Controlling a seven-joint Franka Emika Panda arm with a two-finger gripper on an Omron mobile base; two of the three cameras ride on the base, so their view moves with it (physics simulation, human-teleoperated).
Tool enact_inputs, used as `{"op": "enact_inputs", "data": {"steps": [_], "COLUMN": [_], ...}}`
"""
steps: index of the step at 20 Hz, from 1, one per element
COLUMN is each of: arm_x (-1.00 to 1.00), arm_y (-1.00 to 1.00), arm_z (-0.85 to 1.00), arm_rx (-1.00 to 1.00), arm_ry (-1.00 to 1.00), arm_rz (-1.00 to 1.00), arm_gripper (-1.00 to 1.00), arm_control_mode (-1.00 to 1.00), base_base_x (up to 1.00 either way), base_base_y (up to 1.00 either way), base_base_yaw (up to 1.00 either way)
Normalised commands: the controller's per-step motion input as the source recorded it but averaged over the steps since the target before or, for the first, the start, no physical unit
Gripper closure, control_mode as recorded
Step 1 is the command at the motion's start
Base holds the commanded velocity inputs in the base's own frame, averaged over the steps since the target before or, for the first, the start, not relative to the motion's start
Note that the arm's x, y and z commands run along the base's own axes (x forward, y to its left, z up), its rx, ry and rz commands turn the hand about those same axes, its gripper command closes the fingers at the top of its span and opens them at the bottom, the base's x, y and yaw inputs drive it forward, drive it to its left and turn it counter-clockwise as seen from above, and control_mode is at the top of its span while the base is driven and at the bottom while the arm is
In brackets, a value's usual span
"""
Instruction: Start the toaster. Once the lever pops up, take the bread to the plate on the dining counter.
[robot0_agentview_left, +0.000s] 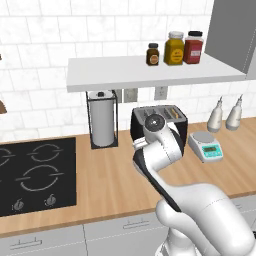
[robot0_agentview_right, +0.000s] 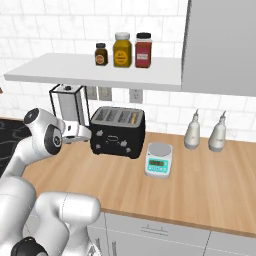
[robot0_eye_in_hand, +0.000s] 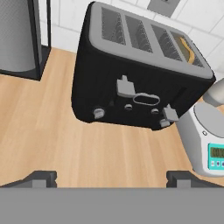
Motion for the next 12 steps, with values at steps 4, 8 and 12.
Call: {"op": "enact_inputs", "data": {"steps": [4,8,12], "arm_x": [0.0,0.0,0.0], "arm_y": [0.0,0.0,0.0], "arm_z": [0.0,0.0,0.0], "arm_rx": [0.0,0.0,0.0], "arm_ry": [0.0,0.0,0.0], "arm_rz": [0.0,0.0,0.0], "arm_gripper": [-1.0,-1.0,-1.0], "arm_control_mode": [-1.0,-1.0,-1.0], "base_base_x": [0.0,0.0,0.0], "base_base_y": [0.0,0.0,0.0], "base_base_yaw": [0.0,0.0,0.0]}}
